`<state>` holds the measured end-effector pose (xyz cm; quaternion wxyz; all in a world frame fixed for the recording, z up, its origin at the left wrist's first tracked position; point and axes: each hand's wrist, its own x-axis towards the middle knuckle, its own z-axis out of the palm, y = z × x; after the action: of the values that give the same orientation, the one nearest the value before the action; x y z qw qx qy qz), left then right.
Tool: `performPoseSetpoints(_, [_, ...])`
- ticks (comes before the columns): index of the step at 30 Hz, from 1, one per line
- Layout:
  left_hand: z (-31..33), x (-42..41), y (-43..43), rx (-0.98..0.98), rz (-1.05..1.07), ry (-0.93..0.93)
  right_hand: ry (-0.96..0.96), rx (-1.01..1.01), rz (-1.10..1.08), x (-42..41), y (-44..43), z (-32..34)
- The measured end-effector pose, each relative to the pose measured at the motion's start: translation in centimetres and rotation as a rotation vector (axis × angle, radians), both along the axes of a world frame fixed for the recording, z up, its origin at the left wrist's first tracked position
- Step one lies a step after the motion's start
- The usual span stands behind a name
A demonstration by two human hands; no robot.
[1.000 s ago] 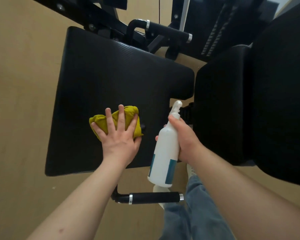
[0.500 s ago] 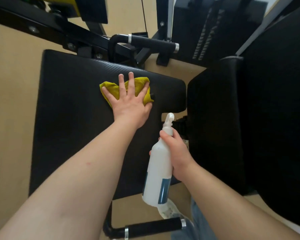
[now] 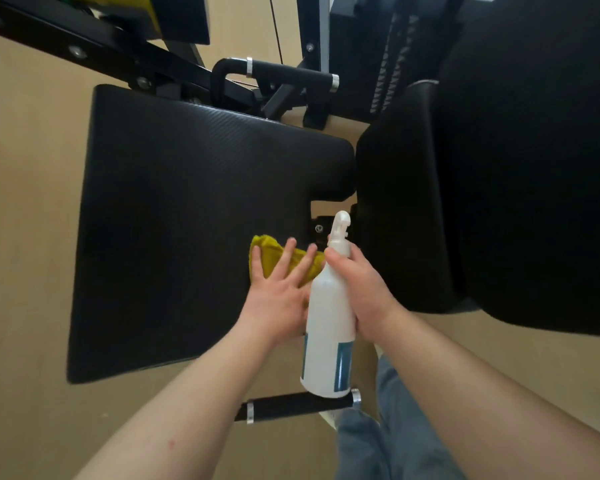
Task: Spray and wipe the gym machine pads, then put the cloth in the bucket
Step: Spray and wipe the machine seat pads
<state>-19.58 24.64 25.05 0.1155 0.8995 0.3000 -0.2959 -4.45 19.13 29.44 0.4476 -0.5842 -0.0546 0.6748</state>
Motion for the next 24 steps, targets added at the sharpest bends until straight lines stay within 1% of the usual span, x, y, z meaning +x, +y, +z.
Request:
performPoseSetpoints(3, [0.3, -1.9, -4.0, -0.078, -0.042, 0.024, -0.055, -0.018, 0.044, -0.3, -1.4, 0.4])
performPoseSetpoints(5, [0.2, -3.0, -3.8, -0.081, -0.044, -0.014, -0.067, -0.025, 0.058, -0.4, -1.9, 0.5])
performPoseSetpoints(7, [0.0, -3.4, -2.4, -0.035, -0.018, -0.049, -0.057, -0.022, 0.084, -0.4, -2.2, 0.4])
performPoseSetpoints(12, [-0.8, -1.9, 3.3, 0.174, 0.113, -0.114, -0.061, 0.002, 0.129, -0.4, -0.7, -0.8])
performPoseSetpoints(15, [-0.9, 0.0, 9.0, 0.256, 0.121, -0.081, -0.059, -0.005, 0.156, -0.4, 1.2, -1.8])
performPoseSetpoints(18, [-1.1, 1.8, 15.7, 0.313, 0.089, -0.049, -0.038, -0.005, 0.168, -0.4, 2.8, -2.4])
performPoseSetpoints(20, [-0.7, 2.8, 19.2, 0.330, 0.143, -0.028, -0.038, 0.007, 0.195, -0.3, 3.5, -2.4])
performPoseSetpoints(22, [-0.6, 3.6, 20.4, 0.337, 0.202, -0.011, -0.036, 0.009, 0.198, 0.0, 3.8, -2.5])
performPoseSetpoints(24, [-0.5, 3.7, 19.7, 0.341, 0.250, -0.025, -0.024, 0.018, 0.179, 0.2, 3.8, -2.2])
